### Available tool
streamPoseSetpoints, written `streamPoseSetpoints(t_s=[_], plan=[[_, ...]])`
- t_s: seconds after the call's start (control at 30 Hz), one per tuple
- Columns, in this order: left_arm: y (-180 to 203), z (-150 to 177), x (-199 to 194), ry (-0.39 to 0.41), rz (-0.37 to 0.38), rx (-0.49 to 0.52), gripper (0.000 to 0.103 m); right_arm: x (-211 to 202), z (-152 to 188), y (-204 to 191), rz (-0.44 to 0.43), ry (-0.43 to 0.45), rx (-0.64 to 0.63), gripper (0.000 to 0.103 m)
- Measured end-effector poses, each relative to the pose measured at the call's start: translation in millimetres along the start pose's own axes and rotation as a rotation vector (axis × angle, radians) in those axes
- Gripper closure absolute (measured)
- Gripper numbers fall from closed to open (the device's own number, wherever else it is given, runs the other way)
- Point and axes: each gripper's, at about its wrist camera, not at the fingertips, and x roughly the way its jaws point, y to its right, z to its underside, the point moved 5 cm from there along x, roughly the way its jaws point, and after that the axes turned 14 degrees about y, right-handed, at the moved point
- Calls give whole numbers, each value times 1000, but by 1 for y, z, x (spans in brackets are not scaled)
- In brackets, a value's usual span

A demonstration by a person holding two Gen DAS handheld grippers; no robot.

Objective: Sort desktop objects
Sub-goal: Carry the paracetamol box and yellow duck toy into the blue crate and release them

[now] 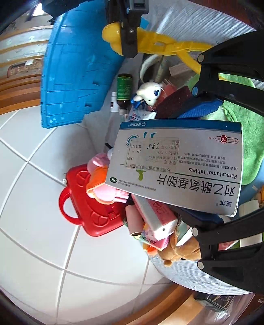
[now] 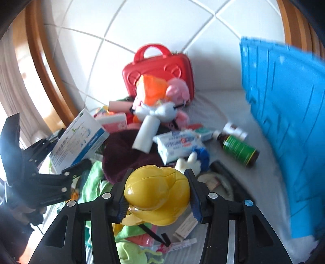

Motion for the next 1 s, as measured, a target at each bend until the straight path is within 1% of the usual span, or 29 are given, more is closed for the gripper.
streamPoseSetpoints(t_s=[0.13,0.3,0.43,0.53,0.67,0.8,0.9,1.0], plan=[[-2,-18,-22,57,6,-1,29,-22,-19,-5,20,54,0,55],[2,-51,-49,140,22,5,29,-59,-43,-6,55,136,8,55],[20,-88,-73,236,66,25,29,-104,-64,-3,103,226,6,55],[42,-119,-89,310,123,51,29,-148,-84,6,154,315,5,55],[80,-164,-98,374,213,63,29,-214,-116,33,236,440,9,55],[124,-211,-101,447,277,91,29,-268,-150,71,325,554,11,55],[161,-248,-94,476,326,85,29,-297,-174,108,394,616,11,55],[202,-285,-76,481,363,79,29,-309,-197,153,422,633,43,55]])
